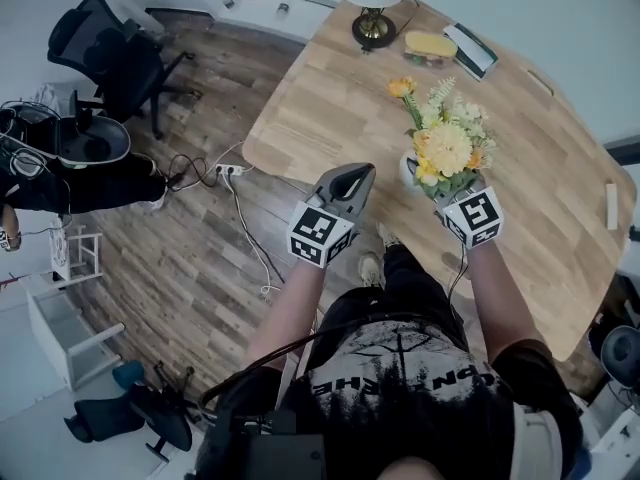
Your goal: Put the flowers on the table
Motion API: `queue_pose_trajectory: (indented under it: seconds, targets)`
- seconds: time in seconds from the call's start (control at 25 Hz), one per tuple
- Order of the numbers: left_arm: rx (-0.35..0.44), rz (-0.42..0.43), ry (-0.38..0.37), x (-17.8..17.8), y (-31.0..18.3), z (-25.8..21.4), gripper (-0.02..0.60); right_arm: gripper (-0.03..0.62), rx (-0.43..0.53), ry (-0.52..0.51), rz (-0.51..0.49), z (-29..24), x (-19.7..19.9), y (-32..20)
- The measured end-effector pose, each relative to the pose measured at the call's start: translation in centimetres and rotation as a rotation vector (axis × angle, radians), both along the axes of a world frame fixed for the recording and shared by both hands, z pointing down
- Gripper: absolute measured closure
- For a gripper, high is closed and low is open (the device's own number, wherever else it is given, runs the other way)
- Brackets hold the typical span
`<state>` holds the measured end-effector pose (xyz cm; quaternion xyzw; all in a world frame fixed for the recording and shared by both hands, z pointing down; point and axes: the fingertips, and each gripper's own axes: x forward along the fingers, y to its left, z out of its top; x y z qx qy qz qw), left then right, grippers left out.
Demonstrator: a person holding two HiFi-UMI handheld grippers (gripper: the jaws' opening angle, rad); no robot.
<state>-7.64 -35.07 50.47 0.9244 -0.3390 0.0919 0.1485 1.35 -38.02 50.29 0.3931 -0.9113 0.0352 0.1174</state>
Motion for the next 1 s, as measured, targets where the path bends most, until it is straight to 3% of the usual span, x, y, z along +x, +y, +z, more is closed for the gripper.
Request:
queue_pose_trajectory:
  seconds: [0.48, 1.0]
  targets:
    - [-0.084, -0.028, -0.029, -0.4, -4.7, 4.1, 0.568, 0.349, -0.02, -0.019, -0.066, 3.8, -2.6, -6.1]
    - [-0.108, -0.052, 0.012, -0.4, -6.1, 5.2, 0.568, 0.349, 0.026, -0.065, -0.079, 4.4, -3.9, -7.8]
